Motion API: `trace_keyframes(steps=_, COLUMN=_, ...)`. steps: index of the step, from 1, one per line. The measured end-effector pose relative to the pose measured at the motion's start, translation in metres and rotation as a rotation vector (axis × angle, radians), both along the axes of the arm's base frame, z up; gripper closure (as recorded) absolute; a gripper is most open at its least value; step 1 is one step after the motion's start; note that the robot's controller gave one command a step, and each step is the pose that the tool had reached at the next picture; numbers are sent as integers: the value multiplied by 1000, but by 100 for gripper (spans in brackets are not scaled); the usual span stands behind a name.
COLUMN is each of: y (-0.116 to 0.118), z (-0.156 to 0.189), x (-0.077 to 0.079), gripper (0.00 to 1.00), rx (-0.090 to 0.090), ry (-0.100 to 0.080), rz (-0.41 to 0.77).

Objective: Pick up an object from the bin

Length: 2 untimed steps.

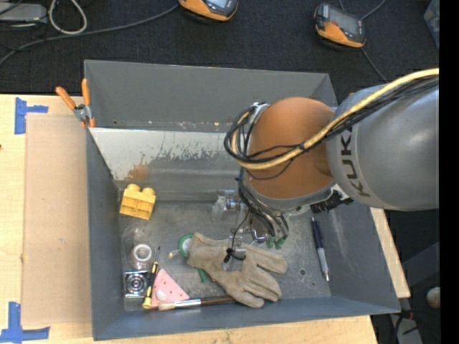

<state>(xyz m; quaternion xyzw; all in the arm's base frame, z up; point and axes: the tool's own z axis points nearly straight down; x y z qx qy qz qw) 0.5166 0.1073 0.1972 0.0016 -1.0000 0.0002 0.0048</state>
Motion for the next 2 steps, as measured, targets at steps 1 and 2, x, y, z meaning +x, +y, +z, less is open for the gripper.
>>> trace_keyframes(steps=1, y=-1, z=5, x=1, gripper=0, rx=1, ry=-7, rz=-5)
trace_keyframes(steps=2, y=-12, z=9, x=-3, gripper=0, rx=2, ry=-3, rz=176)
